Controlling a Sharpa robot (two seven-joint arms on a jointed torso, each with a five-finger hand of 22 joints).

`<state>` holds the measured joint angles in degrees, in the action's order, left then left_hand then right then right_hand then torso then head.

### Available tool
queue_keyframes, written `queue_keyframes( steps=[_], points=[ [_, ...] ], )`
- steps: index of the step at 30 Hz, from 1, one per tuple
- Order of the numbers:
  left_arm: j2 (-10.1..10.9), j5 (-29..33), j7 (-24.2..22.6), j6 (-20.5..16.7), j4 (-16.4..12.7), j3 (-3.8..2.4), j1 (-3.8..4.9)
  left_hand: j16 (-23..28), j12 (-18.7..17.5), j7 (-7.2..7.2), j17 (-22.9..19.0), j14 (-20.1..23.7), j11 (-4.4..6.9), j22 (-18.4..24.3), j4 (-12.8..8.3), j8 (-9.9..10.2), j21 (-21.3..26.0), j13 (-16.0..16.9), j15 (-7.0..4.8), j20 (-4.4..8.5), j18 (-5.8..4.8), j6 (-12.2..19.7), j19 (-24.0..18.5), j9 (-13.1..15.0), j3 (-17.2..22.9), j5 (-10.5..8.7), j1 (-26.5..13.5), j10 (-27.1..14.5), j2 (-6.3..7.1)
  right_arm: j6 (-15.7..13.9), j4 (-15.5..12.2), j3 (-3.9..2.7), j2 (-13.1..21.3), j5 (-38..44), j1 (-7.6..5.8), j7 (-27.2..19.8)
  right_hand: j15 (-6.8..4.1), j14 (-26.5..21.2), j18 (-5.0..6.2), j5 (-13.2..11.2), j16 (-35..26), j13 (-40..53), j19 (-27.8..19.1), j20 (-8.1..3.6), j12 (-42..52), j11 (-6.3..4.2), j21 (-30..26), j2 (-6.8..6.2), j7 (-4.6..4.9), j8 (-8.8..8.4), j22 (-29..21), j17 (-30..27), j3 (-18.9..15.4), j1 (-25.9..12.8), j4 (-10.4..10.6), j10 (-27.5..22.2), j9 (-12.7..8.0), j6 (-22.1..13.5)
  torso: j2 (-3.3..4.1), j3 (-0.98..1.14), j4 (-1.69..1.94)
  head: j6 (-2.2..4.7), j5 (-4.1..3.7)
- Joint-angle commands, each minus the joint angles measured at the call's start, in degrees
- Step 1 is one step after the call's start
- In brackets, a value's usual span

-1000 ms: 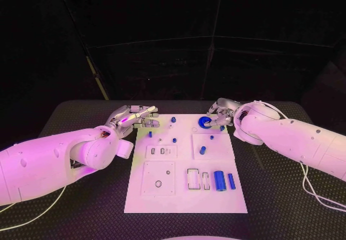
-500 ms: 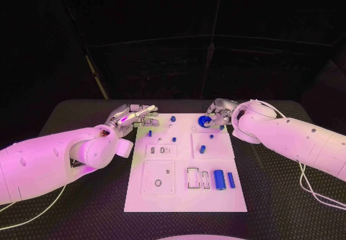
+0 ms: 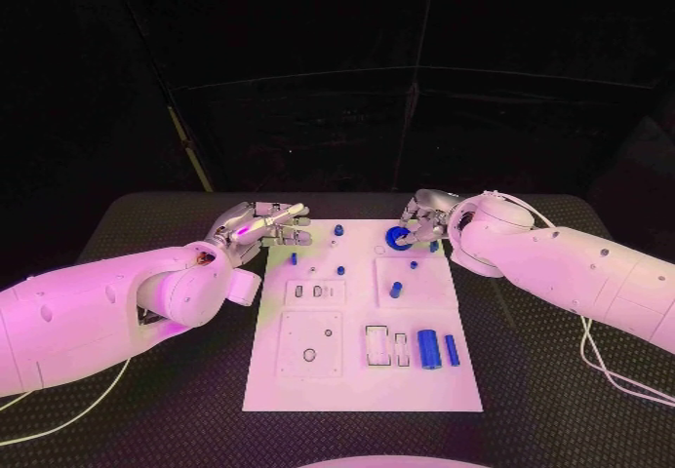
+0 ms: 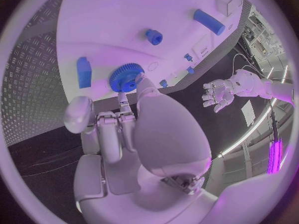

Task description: Assemble the parts on the task board

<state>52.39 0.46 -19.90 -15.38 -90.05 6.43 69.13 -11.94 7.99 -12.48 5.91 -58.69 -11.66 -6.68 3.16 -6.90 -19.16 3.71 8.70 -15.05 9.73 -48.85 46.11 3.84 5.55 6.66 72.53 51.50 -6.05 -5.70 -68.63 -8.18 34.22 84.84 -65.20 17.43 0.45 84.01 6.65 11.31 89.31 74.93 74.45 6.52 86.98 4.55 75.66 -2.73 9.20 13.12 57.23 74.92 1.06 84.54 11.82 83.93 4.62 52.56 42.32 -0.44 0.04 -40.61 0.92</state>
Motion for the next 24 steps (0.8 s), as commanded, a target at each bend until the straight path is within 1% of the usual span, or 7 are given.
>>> queue_keyframes(
  steps=[1,4,8,14,17,20,24],
  points=[
    [-0.04,-0.27,-0.64,0.86,-0.24,-0.04,0.09,0.38,0.36,-2.12,-0.08,-0.4,0.08,0.1,-0.18,-0.32,0.09,0.0,-0.04,0.0,0.82,-0.45,0.55,0.05,0.04,0.11,-0.21,0.53,0.18,-0.49,-0.01,0.16,-0.02,3.91,0.12,1.45,-0.72,5.71,-0.54,-1.59,0.32,10.21,0.31,-0.53,0.26,-0.79,0.39,1.32,-0.72,1.17,0.26,13.83,0.64,0.7,-1.06,2.98,0.64,1.95,0.0,0.02,-0.01,-0.06,-0.09],
    [-0.04,-0.27,-0.59,0.91,-0.3,-0.04,0.09,0.38,0.36,-2.12,-0.08,-0.4,0.08,0.1,-0.18,-0.32,0.09,0.0,-0.04,0.0,0.82,-0.45,0.55,0.05,0.04,0.11,-0.21,0.53,0.18,-1.41,-0.15,0.18,0.01,6.17,0.14,1.66,-1.12,5.72,-0.56,-1.74,0.33,10.3,0.33,-0.9,0.28,-1.23,0.47,1.6,-1.2,1.63,0.39,13.89,1.45,1.42,-1.96,3.04,0.77,2.97,-0.03,0.01,-0.02,-0.05,-0.12],
    [-0.03,-0.27,-0.59,0.92,-0.31,-0.04,0.09,0.38,0.36,-2.12,-0.08,-0.4,0.08,0.1,-0.18,-0.32,0.09,0.0,-0.04,0.0,0.82,-0.45,0.55,0.05,0.04,0.11,-0.21,0.53,0.18,-2.86,-0.56,0.21,0.06,8.45,0.17,1.65,-1.38,5.75,-0.61,-1.65,0.38,10.38,0.42,-1.18,0.3,-1.51,0.59,1.82,-1.49,1.89,0.62,14.03,2.1,1.73,-2.53,3.09,0.83,3.6,-0.04,0.06,0.0,-0.05,-0.12],
    [-0.01,-0.27,-0.57,0.91,-0.33,-0.04,0.09,0.39,0.35,-2.14,-0.08,-0.4,0.08,0.1,-0.17,-0.31,0.09,-0.01,-0.04,0.01,0.82,-0.45,0.56,0.04,0.04,0.11,-0.24,0.53,0.19,-5.47,-1.69,0.24,0.14,10.65,0.28,1.06,-1.64,5.8,-0.69,-1.04,0.44,10.53,0.56,-1.46,0.35,-1.76,0.76,1.94,-1.72,1.96,0.96,14.24,2.95,1.94,-3.16,3.18,0.8,4.01,-0.05,0.03,0.05,0.08,-0.17],
    [0.01,-0.27,-0.57,0.91,-0.35,-0.04,0.09,0.39,0.35,-2.14,-0.08,-0.4,0.08,0.1,-0.17,-0.31,0.09,-0.01,-0.04,0.01,0.82,-0.45,0.56,0.04,0.04,0.11,-0.24,0.53,0.19,-6.52,-2.8,0.25,0.35,11.11,0.41,0.72,-1.7,5.81,-0.72,-0.64,0.46,10.59,0.63,-1.54,0.37,-1.81,0.84,1.99,-1.75,1.94,1.1,14.3,3.26,1.81,-3.27,3.22,0.77,4.13,-0.03,0.01,0.06,0.14,-0.12],
    [0.05,-0.27,-0.58,0.92,-0.38,-0.04,0.09,0.39,0.35,-2.14,-0.08,-0.4,0.08,0.1,-0.17,-0.31,0.09,-0.01,-0.04,0.01,0.82,-0.45,0.56,0.04,0.04,0.11,-0.24,0.53,0.19,-7.24,-4.24,0.25,0.6,11.33,0.54,0.49,-1.73,5.83,-0.74,-0.31,0.47,10.67,0.68,-1.59,0.4,-1.84,0.88,1.98,-1.78,1.91,1.19,14.36,3.44,1.54,-3.26,3.28,0.73,4.23,-0.02,0.06,0.0,0.21,0.05],
    [0.11,-0.27,-0.58,0.91,-0.45,-0.04,0.09,0.39,0.35,-2.14,-0.08,-0.4,0.08,0.1,-0.17,-0.31,0.09,-0.01,-0.04,0.01,0.82,-0.45,0.56,0.04,0.04,0.11,-0.24,0.53,0.19,-8.22,-6.73,0.25,0.99,11.47,0.65,0.42,-1.77,5.82,-0.75,0.03,0.47,10.77,0.72,-1.64,0.46,-1.89,0.92,1.87,-1.83,1.88,1.26,14.35,3.62,1.25,-3.29,3.35,0.7,4.36,-0.01,0.07,-0.03,0.28,0.24]
  ],
)
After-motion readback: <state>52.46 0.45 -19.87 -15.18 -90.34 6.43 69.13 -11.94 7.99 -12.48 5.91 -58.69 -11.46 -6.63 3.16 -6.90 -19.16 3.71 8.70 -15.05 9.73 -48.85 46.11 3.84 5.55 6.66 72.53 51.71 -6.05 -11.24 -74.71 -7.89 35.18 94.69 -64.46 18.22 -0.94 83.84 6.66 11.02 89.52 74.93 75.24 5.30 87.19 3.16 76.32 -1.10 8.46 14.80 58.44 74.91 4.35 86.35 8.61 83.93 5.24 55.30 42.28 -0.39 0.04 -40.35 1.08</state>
